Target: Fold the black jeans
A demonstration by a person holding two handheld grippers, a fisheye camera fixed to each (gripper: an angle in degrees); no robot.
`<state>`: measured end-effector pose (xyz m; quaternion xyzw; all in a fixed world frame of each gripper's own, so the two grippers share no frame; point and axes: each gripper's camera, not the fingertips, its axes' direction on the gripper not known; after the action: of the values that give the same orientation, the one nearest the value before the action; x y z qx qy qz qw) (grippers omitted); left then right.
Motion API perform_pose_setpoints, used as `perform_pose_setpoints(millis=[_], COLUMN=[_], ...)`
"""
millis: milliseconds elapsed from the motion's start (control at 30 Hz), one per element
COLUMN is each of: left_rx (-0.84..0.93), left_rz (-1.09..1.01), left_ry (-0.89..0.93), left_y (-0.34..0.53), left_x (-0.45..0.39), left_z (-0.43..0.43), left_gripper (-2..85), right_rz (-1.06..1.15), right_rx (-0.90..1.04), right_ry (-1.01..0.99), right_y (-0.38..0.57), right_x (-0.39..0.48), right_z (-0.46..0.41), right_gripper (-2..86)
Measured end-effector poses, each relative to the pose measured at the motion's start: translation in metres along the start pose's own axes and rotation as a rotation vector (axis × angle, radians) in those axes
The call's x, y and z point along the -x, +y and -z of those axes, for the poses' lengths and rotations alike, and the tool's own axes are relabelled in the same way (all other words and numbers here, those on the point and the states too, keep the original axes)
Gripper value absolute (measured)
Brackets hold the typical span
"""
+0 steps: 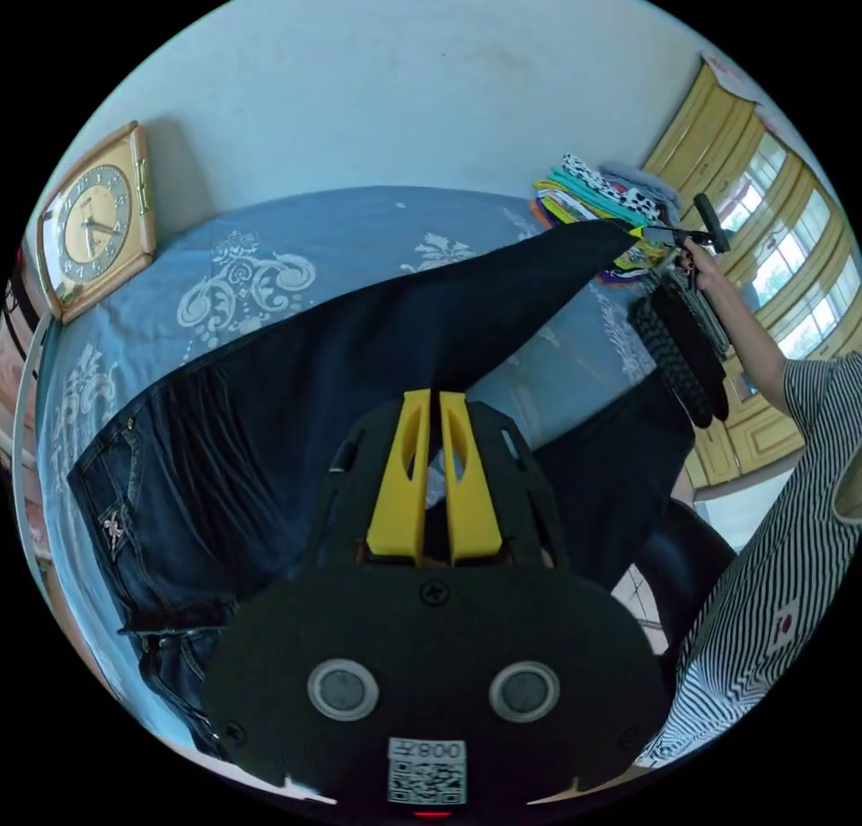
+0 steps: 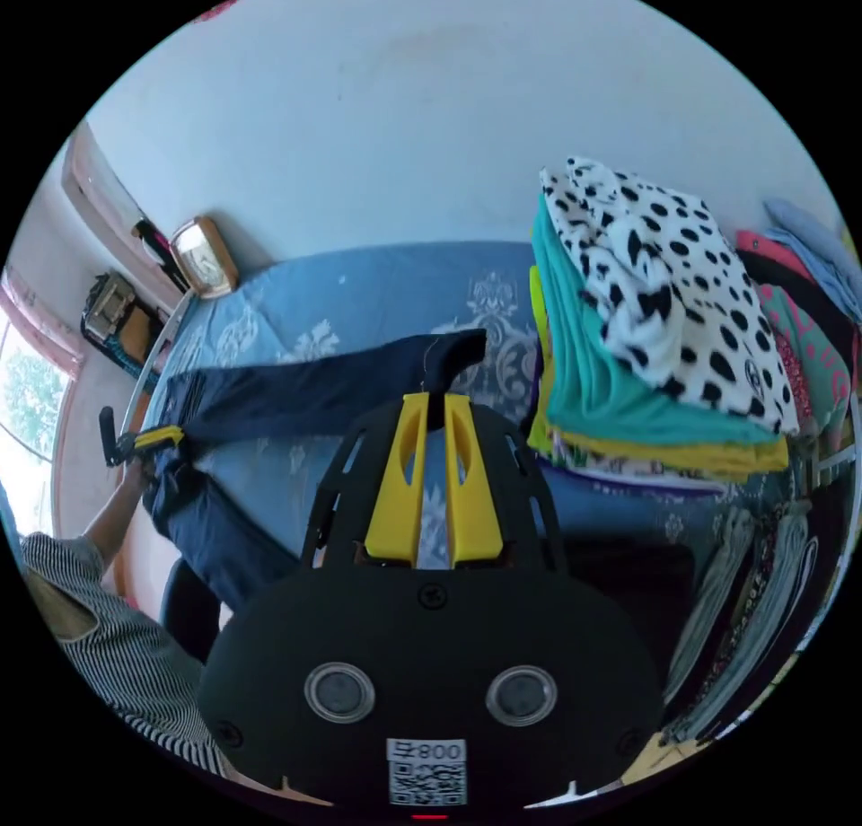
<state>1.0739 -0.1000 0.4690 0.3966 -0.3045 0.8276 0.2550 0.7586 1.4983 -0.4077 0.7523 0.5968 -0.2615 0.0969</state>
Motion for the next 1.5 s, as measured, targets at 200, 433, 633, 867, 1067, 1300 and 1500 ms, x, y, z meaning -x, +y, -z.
perform_pose_setpoints(millis=[200,433,633,867,1067,1300,1500], left_rx=[0.251,0.229,0.081,-0.040,-0.024,0.016,-0.067], left_rz=[-0.031,-0.056,0.023,0.237,0.411,0.468,0.234], left_ry=[0.088,0.129,0.203,0.102,0.036,-0.022,-0.024], left_y=[0.021,0.022,0.028,0.033,0.016,0.009,-0.005], left_x=[0.018,0.040,0.074,0.146,0.208,0.221,0.186], left_z=[-0.032,-0.015,0.017,0.042,0.025,0.009,0.034], left_gripper=[2.7,3.7,4.9,5.3,2.5,1.2,4.7], right_rz=[-0.064,-0.007,0.056,0.188,0.158,0.204,0.218], right_rx=[0.367,0.309,0.324,0.325,0.387,0.277,0.219], right_ry=[-0.005,0.133,0.135,0.103,0.162,0.201,0.216], right_y=[0.030,0.006,-0.048,-0.093,-0.102,-0.089,-0.094], right_x=[0.004,0.044,0.079,0.140,0.166,0.196,0.216], right_z=[-0.022,-0.012,-0.048,-0.074,-0.102,-0.082,-0.051], right_gripper=[0.9,2.0,5.3,6.0,5.6,3.7,2.9])
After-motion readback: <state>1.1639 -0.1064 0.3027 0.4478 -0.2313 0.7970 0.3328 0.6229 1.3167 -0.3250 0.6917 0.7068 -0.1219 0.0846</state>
